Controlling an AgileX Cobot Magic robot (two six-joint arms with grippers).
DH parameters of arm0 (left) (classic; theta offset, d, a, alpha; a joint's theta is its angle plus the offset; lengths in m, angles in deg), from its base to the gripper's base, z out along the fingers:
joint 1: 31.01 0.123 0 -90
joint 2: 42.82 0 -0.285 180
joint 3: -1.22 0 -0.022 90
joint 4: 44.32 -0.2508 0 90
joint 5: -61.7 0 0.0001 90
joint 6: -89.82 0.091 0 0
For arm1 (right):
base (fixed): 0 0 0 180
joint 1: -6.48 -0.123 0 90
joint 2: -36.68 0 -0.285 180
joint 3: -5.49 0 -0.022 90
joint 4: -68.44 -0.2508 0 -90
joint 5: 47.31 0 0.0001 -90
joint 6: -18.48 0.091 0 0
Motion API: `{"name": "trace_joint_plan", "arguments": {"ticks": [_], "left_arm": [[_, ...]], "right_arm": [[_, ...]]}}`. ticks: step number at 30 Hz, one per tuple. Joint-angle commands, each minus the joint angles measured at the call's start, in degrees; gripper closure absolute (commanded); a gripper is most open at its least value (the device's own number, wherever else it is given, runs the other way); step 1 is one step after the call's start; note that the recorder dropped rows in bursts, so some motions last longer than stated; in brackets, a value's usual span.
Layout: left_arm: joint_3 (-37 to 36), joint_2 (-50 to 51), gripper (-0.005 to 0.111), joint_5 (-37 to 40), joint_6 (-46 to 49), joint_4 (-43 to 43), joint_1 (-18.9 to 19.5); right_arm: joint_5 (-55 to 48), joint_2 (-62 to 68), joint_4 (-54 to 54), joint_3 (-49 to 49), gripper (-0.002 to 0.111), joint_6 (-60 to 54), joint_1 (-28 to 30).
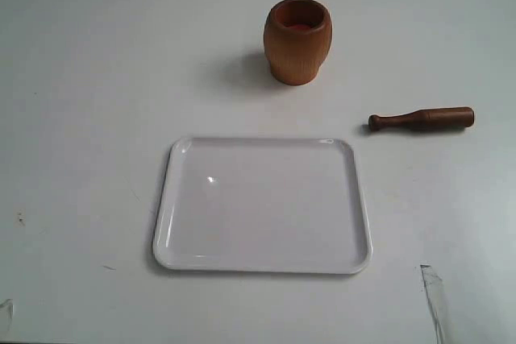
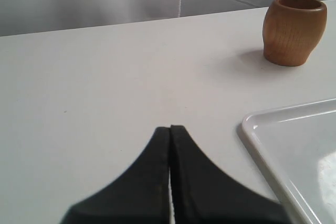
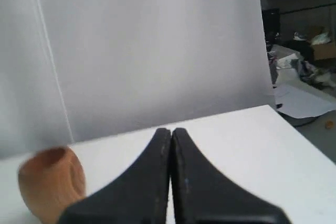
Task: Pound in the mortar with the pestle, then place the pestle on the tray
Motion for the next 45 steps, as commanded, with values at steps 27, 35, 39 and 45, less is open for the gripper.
{"name": "trace_joint_plan", "arguments": {"ticks": [27, 35, 39, 45], "left_arm": [[-0.03, -0.07, 0.107, -0.17, -0.47, 0.42, -0.44], [-0.03, -0.07, 0.107, -0.17, -0.47, 0.42, -0.44], [-0.03, -0.07, 0.107, -0.17, -0.47, 0.42, -0.44], [-0.03, -0.07, 0.107, -0.17, -0.47, 0.42, -0.44]], "right_arm": [[6.71, 4.29, 13.72, 21.08, 0.108, 14.89, 0.48], [-21.51, 26.58, 19.05, 43.6, 0.108, -4.03, 0.48], [-35.26, 40.74, 4.62, 53.23, 0.108, -26.12, 0.48], [-54.57, 60.48, -9.73, 65.66, 0.108, -43.91, 0.48]]}}
